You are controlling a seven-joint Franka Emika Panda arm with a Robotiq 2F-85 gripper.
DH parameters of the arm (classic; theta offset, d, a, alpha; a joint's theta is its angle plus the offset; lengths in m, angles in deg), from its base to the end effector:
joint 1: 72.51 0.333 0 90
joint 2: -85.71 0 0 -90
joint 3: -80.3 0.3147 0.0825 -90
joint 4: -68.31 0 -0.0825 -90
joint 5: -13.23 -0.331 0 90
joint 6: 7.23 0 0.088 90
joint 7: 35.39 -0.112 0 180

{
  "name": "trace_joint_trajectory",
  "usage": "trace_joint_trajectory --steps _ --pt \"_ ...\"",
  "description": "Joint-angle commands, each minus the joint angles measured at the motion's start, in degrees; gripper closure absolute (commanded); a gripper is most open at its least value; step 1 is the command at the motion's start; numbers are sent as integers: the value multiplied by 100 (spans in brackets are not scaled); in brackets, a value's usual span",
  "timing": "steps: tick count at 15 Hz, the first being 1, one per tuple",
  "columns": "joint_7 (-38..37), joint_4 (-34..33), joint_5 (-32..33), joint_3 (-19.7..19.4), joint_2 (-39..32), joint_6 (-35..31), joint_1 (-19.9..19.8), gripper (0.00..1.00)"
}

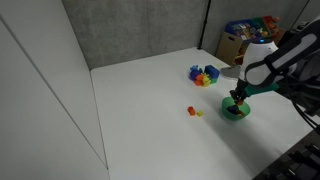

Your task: Put the orange building block to the left in the green bowl

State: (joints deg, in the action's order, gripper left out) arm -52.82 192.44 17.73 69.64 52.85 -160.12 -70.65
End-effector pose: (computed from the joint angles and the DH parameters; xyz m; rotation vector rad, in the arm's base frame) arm 0.5205 -0.0798 0.1669 2.9523 -0.5382 -0.0824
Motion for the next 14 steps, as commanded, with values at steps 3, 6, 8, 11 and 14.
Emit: trace_joint_trajectory --steps 3,6,8,11,14 --pt "187 250 -7 -3 116 -108 -51 45" --pt "243 261 -15 9 207 -40 -69 21" --pt "298 270 0 11 360 45 -58 6" --pt "387 285 88 -7 676 217 2 0" --pt "552 302 110 69 1116 535 9 0"
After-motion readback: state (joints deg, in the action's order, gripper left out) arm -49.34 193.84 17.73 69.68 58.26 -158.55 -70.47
